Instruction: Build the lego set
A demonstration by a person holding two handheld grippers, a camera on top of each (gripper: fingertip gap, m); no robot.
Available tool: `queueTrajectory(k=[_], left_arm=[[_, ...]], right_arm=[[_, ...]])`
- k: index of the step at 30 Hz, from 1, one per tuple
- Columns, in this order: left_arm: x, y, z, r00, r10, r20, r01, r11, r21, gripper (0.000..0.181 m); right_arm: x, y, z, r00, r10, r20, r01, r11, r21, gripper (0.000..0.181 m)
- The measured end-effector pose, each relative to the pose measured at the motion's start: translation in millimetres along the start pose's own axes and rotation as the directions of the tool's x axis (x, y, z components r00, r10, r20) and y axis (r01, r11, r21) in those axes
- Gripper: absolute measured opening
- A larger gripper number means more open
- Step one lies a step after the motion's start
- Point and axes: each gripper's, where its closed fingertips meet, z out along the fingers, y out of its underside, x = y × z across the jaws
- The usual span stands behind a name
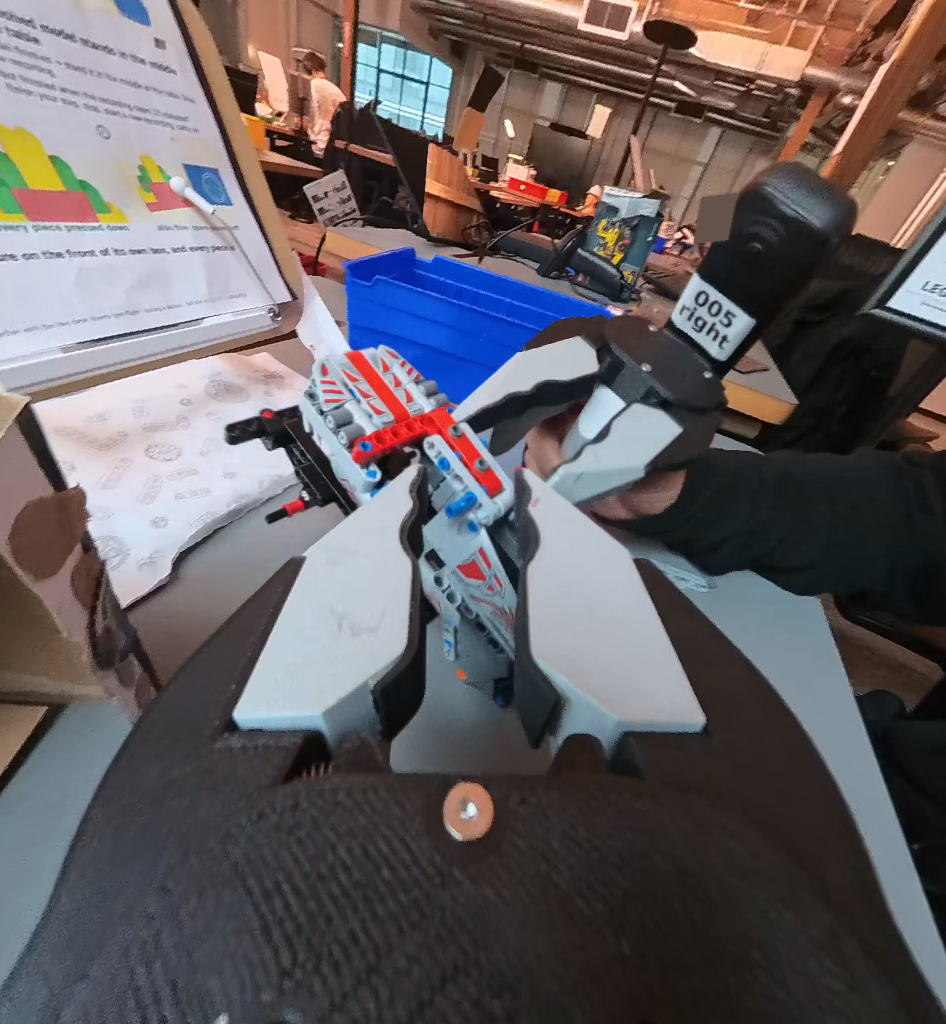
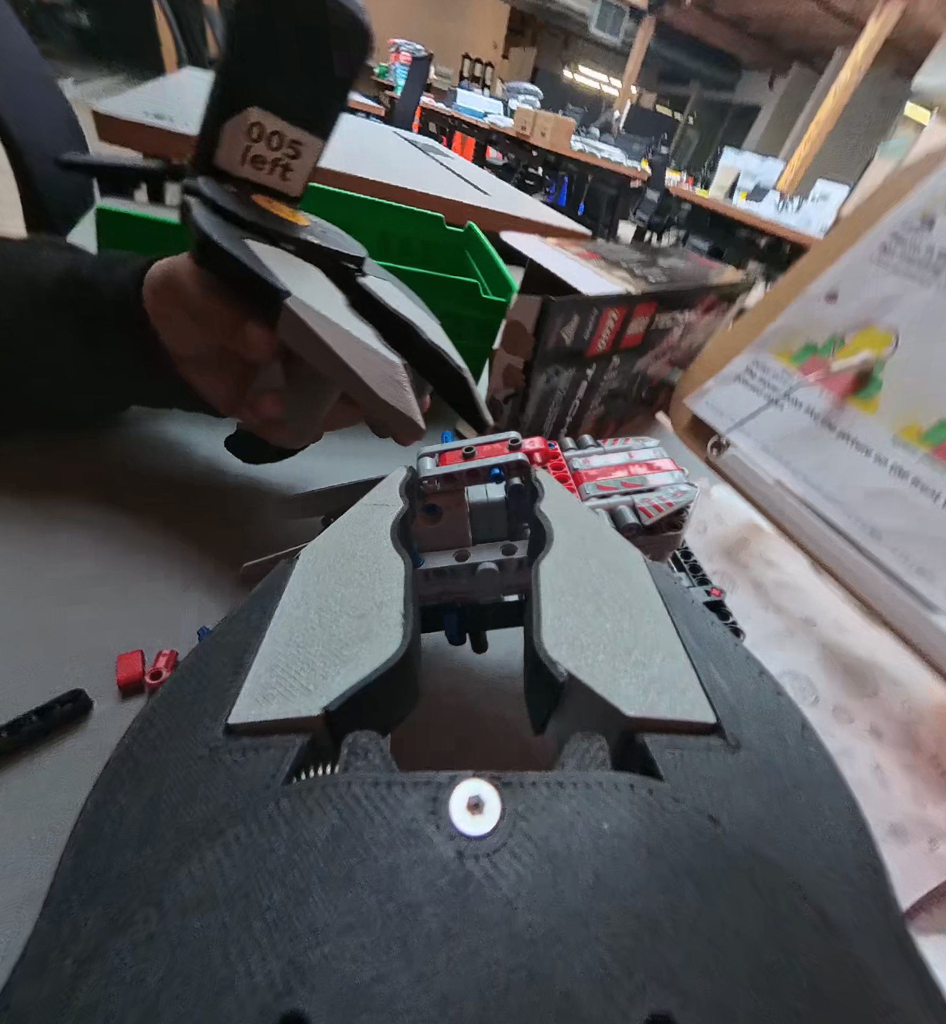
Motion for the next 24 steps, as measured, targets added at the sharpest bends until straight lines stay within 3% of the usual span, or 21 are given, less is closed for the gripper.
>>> queueTrajectory(k=[6, 9, 15, 19, 22, 24], left_arm=[[13.4, -0.5, -1.7, 0.991, -0.062, -0.115, 0.062, 0.998, -0.003, 0.029], [9.8, -0.6, -3.9, 0.988, -0.094, -0.123, 0.094, 0.996, -0.002, 0.017], [9.2, -0.9, -7.6, 0.966, -0.185, -0.181, 0.186, 0.982, -0.010, 0.011], [4.0, -1.4, -7.6, 0.975, -0.173, -0.142, 0.174, 0.985, -0.004, 0.010], [6.3, -3.0, -6.9, 0.978, -0.155, -0.143, 0.157, 0.988, 0.005, 0.009], [8.4, -2.5, -5.6, 0.983, -0.126, -0.137, 0.127, 0.992, 0.002, 0.008]], right_arm=[[-17.3, -8.8, 2.9, 0.985, -0.174, 0.004, 0.174, 0.984, 0.028, 0.036], [-19.1, -8.7, 2.9, 0.980, -0.199, 0.012, 0.198, 0.979, 0.044, 0.036], [-21.0, -8.8, 3.3, 0.979, -0.202, 0.014, 0.201, 0.978, 0.050, 0.036], [-19.2, -5.4, 1.3, 0.993, -0.103, 0.049, 0.101, 0.994, 0.048, 0.027], [-22.2, -8.2, -2.8, 0.980, 0.109, 0.167, -0.121, 0.991, 0.062, 0.019], [-20.2, -10.4, -6.0, 0.930, 0.274, 0.247, -0.295, 0.954, 0.052, 0.028]])
